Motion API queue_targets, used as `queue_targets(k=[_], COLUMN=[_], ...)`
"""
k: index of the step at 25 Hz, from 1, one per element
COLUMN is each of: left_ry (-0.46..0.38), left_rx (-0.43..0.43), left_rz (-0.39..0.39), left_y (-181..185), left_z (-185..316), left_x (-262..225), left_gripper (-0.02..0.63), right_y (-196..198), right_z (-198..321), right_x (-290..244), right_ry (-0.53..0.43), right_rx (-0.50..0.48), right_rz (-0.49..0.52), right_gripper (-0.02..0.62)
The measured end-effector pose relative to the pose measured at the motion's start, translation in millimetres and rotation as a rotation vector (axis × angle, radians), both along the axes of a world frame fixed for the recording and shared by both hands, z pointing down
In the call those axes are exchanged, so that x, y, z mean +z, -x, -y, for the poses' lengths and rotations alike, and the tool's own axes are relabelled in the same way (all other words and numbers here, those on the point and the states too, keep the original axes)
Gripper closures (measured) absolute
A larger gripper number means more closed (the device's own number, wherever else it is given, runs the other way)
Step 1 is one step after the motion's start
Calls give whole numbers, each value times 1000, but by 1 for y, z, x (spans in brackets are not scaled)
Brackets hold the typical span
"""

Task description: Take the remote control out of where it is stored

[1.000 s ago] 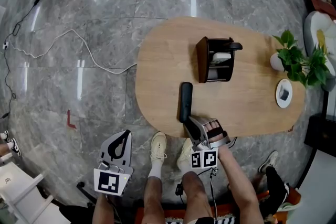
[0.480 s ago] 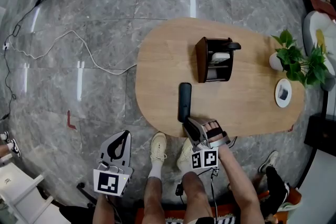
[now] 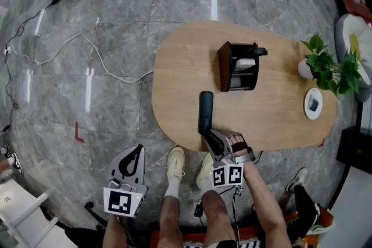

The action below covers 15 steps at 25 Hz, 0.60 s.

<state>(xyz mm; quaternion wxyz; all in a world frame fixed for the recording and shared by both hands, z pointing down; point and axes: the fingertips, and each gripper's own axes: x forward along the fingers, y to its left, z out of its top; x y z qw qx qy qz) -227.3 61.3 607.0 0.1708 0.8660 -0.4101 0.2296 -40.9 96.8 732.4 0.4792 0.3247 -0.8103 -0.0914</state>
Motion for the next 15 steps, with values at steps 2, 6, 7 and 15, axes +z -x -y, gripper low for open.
queue_targets(k=[2,6,7,15], left_ry=[-2,-9,-12,-27], left_rx=[-3,-6,-5,11], left_rz=[-1,-5,-5,-19], left_y=[1,3,3,-6], left_z=[0,2,2,8], left_x=[-2,-8,-10,-31], left_gripper=[601,601,601,601], right_y=[-1,-4,-5,-22], right_z=[3,8,10,26], right_x=[-6,-20,-23,-61], right_ry=[14,19,20,4], right_rx=[25,62,73,212], right_rz=[28,65,75,182], right_gripper=[460,460,460,496])
